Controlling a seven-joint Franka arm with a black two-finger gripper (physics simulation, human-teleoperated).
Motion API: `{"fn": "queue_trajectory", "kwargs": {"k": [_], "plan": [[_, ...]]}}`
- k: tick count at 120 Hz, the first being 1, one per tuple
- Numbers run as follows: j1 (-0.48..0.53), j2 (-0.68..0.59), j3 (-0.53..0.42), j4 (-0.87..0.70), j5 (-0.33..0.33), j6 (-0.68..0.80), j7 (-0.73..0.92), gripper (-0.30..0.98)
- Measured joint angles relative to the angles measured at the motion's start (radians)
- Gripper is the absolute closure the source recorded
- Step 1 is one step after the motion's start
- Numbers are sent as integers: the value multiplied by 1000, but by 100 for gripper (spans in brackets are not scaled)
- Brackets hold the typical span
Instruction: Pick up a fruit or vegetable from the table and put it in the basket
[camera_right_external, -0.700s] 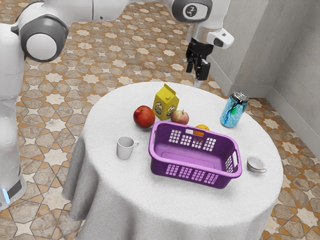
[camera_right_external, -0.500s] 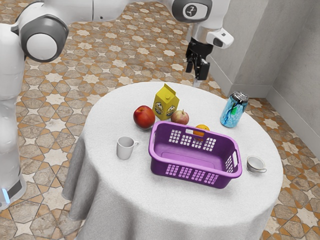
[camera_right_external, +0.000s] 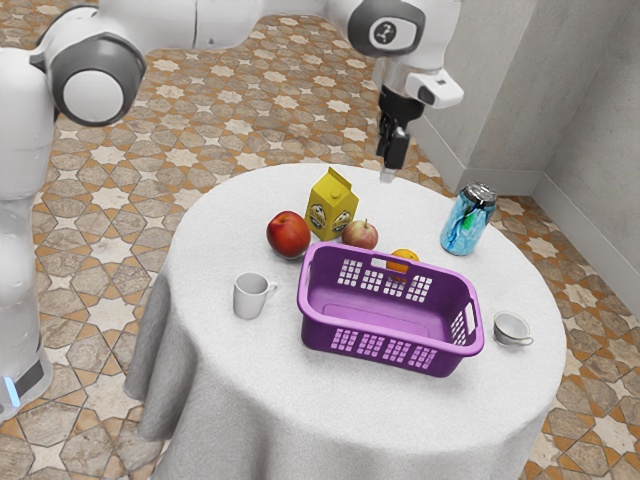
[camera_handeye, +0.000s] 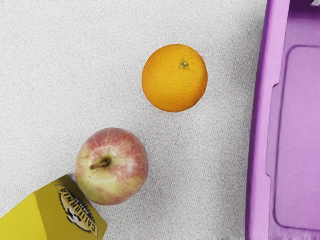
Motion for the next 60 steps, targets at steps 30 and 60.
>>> {"fn": "queue_trajectory", "kwargs": {"k": [30, 60], "plan": [[-7, 30, -12, -36, 30, 10, 196, 0], [3, 50, -4, -36, 75, 36, 335, 0]]}}
